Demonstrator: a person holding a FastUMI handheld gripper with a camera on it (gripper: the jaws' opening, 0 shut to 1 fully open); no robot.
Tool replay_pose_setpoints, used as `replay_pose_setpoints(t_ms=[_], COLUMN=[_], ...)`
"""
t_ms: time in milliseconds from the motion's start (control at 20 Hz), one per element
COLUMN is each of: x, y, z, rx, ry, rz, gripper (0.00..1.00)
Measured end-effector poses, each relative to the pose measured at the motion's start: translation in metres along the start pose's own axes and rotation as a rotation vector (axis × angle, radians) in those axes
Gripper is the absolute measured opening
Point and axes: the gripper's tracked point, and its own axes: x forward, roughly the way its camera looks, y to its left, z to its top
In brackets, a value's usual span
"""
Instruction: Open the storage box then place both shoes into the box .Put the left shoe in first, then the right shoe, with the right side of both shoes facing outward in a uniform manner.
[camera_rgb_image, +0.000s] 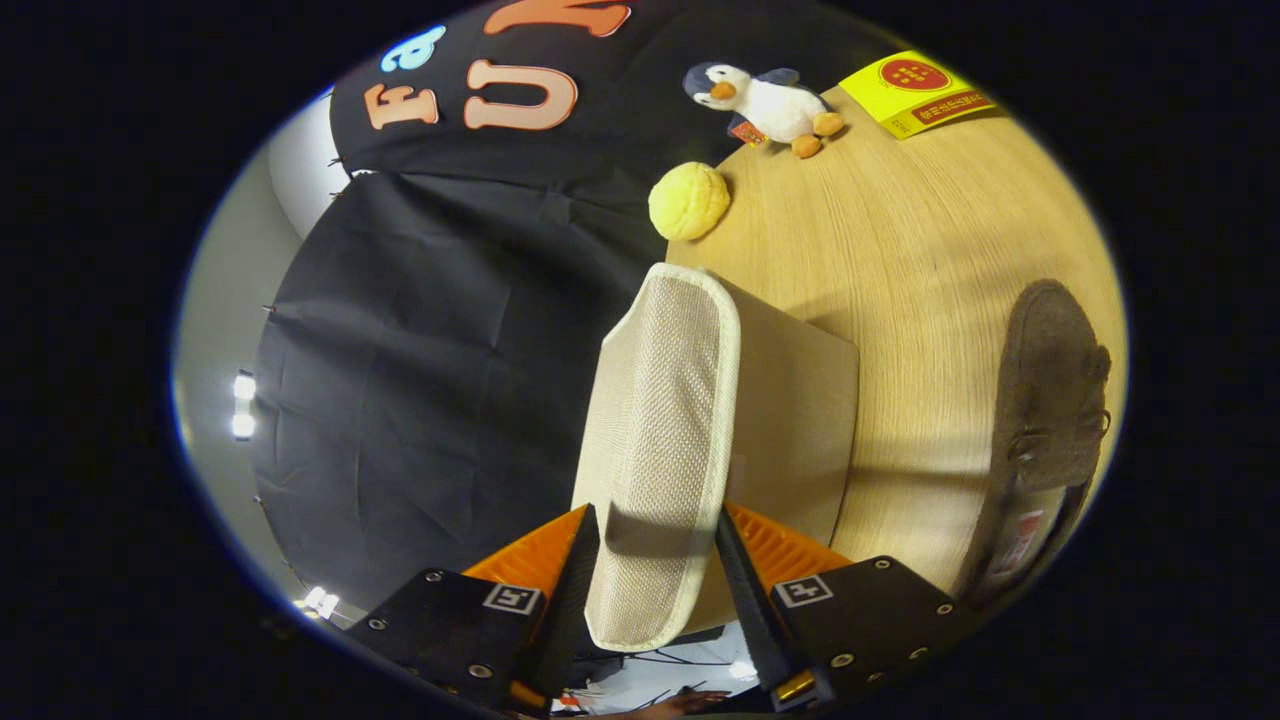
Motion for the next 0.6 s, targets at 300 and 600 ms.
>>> replay_pose_setpoints(t_ms=[300, 600], x=[-0.012, 0.025], y=[0.081, 0.163], z=[0.015, 0.020], rx=[-0.130, -0.193], ry=[-0.047, -0.033], rz=[0.077, 0.153], gripper=[0.34, 0.21])
